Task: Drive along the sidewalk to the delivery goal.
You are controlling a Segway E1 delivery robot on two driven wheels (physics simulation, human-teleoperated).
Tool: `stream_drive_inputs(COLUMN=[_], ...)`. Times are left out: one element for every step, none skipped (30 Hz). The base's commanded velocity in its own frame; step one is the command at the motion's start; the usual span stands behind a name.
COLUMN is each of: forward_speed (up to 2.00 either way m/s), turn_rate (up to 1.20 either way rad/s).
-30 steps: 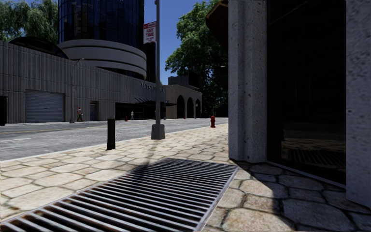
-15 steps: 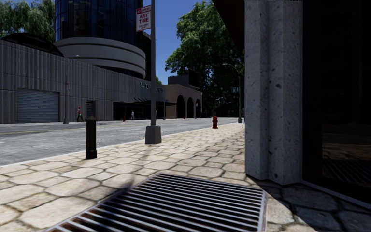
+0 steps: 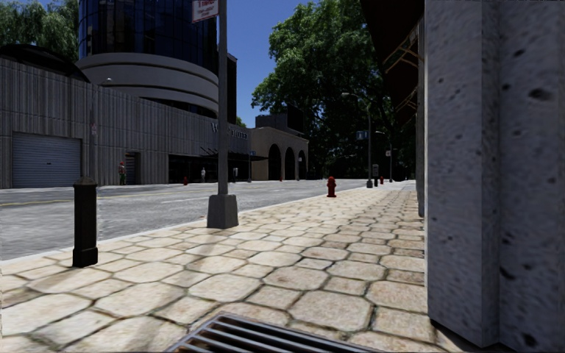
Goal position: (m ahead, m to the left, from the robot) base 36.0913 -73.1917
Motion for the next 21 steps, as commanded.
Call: stream_drive_inputs(forward_speed=[1.89, 1.89, 1.89, 1.89, 1.89, 1.89, 1.89, 1.89, 1.89, 1.89, 1.89, 1.89, 1.89, 1.89, 1.89, 1.89, 1.89, 1.89, 1.89, 1.89, 1.89], turn_rate=[0.0, 0.0, 0.0, 0.0, -0.03, -0.09, -0.09, -0.11, -0.11, -0.12, -0.13, -0.13, -0.17, -0.22, -0.23, -0.24, -0.24, -0.25, -0.28, -0.29, -0.29])
